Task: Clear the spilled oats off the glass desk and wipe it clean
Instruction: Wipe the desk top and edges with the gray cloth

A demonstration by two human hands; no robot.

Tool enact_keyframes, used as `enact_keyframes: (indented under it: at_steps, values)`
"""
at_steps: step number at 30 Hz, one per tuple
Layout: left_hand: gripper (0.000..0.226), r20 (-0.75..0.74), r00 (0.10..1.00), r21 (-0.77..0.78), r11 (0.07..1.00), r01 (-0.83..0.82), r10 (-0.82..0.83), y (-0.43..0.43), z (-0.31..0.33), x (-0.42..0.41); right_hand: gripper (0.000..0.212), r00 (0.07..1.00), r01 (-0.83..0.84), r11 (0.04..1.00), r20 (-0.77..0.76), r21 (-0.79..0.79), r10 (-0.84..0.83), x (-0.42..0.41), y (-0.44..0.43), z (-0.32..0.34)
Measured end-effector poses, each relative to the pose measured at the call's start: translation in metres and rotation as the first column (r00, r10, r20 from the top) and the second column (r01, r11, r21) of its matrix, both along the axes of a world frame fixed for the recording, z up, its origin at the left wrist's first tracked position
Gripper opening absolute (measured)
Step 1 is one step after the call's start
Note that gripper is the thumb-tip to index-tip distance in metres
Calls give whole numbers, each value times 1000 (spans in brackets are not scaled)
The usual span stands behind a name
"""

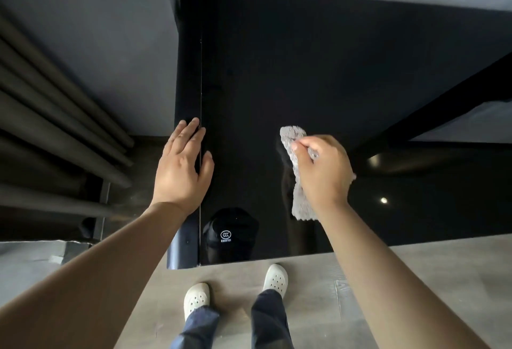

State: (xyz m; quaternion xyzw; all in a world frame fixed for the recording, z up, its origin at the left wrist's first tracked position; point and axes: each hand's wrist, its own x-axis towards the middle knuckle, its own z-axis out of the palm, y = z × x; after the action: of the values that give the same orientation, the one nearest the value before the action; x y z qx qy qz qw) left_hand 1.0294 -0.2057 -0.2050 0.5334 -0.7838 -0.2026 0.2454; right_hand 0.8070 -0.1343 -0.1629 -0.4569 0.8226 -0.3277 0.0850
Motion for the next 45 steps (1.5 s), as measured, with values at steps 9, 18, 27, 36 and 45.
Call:
enact_keyframes:
  at_steps: [9,18,27,36,45]
  values:
    - [53,30,1000,-8,1000,5,-4,-1,0,0,10,984,-143,990,-104,11,144,44,69,-15]
    - [52,23,1000,1,1000,13,-13,-2,-1,-1,15,1000,-17,997,1,-76,18,37,82,11]
    - [52,21,1000,20,1000,8,-8,-1,0,0,14,997,-80,996,18,-27,80,83,130,-15]
    - [54,3,999,43,998,36,-36,1,5,4,5,988,-31,996,151,-81,43,63,108,34]
    - [63,33,948,235,920,-314,316,-96,22,-34,9,997,6,991,77,-135,4,2,-11,43]
